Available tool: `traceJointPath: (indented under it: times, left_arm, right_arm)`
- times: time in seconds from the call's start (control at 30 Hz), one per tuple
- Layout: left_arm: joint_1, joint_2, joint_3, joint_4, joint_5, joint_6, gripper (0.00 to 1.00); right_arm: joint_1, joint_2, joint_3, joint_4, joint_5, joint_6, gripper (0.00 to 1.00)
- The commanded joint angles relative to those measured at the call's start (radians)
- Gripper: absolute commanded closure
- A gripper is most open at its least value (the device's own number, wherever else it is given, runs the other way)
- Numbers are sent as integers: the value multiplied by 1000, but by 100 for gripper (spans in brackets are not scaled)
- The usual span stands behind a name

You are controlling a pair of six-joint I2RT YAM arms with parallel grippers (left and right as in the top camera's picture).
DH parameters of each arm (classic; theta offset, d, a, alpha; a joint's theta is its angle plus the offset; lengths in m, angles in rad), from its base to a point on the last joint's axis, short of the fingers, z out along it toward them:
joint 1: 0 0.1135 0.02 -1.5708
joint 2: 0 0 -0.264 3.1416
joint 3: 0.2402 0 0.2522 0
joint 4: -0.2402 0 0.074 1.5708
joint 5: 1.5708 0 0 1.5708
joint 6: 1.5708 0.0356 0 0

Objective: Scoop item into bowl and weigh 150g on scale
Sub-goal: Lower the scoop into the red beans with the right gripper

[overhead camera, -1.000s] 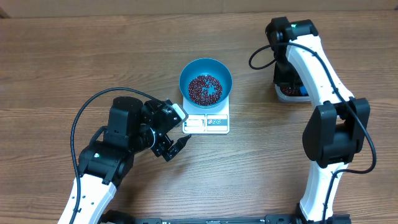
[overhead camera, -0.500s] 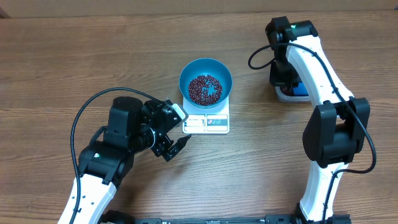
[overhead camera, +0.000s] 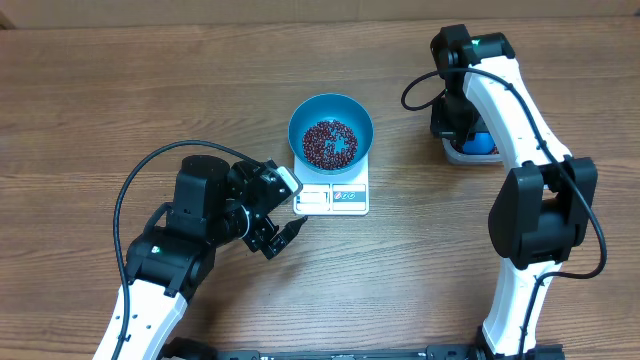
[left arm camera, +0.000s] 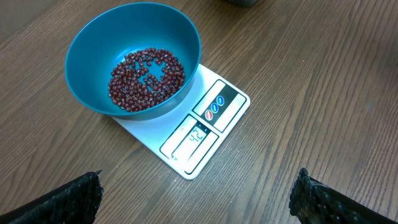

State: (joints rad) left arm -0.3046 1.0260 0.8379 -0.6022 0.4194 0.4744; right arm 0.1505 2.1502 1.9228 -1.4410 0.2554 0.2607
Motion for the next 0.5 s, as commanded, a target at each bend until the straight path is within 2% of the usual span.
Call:
traceJointPath:
  times: [0.0,0.27,0.47]
  left_arm:
    - [10,2,-5,1,18,-3,0]
    - [10,2,-5,1,18,-3,1]
    - [10,2,-5,1,18,-3,0]
  right_arm:
    - [4,6,-5,23,-71,-28,96]
    - [-5,5,-3,32,-79,-27,96]
    - [-46,-8,-3,57,-157,-28,96]
